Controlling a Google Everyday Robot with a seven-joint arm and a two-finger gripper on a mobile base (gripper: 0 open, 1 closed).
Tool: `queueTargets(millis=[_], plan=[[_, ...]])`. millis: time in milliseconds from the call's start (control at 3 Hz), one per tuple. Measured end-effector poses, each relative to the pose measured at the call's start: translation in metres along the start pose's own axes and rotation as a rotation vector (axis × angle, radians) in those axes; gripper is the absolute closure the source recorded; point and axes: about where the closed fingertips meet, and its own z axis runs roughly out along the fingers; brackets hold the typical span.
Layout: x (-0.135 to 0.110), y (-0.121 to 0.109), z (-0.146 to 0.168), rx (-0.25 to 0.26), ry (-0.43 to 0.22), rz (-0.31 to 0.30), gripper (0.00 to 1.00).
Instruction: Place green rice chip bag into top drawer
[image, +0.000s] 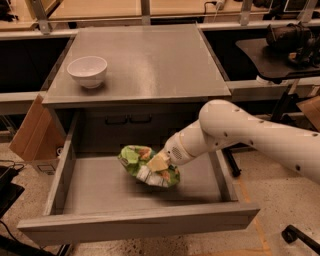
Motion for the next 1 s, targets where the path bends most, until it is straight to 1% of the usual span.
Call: queueTargets(millis=[333, 1000], plan=[[0.0083, 0.0026, 0.0066, -0.002, 0.010, 0.013, 0.61], [0.0079, 0.0047, 0.0087, -0.006, 0.013, 0.010, 0.15]])
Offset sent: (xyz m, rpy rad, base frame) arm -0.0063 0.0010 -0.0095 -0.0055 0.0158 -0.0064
